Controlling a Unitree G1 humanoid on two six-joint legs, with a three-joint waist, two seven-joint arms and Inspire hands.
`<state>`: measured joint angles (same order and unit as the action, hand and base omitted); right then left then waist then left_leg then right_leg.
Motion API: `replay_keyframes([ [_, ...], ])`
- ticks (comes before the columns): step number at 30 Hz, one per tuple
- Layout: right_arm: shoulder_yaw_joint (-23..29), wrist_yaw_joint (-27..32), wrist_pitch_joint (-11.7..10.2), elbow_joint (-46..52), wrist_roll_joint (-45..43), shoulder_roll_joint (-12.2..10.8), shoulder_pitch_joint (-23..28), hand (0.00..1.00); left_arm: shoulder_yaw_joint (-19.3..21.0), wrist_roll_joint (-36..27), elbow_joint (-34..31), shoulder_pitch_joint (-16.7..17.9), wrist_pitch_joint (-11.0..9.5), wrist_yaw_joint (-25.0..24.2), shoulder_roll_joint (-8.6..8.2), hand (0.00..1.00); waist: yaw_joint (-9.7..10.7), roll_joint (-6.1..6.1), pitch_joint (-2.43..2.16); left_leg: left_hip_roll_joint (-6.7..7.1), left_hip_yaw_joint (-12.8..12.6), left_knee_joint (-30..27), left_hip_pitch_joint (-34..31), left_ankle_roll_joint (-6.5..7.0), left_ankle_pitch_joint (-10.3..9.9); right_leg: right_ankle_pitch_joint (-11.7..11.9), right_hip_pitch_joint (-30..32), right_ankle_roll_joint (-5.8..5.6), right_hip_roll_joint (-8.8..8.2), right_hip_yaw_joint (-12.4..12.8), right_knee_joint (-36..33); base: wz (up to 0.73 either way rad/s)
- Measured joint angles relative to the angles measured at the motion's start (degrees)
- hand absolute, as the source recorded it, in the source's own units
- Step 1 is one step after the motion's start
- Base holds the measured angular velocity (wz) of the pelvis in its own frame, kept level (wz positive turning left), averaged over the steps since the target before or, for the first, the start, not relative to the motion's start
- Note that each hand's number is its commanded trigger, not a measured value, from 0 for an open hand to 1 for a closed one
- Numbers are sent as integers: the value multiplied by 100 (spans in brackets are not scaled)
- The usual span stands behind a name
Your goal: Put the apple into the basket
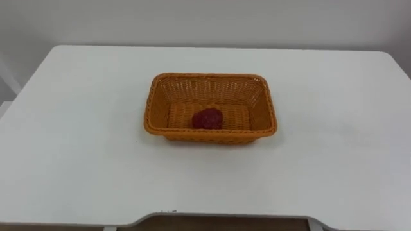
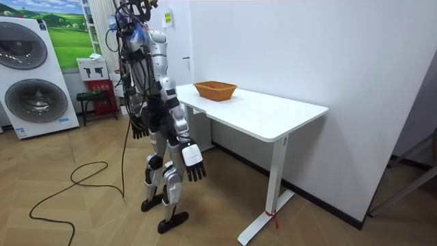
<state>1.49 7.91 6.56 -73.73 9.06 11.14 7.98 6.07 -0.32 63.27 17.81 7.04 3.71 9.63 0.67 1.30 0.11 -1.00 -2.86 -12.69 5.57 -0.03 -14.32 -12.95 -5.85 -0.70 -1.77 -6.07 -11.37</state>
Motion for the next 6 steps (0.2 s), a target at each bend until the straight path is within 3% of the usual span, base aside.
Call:
replay_keyframes([
  [6, -603, -473, -5, 29, -461, -33, -32, 0, -249, -2, 91, -233, 52, -51, -25, 0, -177, -93, 27, 1, -2, 0, -9, 0, 0, 15, -38, 0, 0, -29, 53, 2],
])
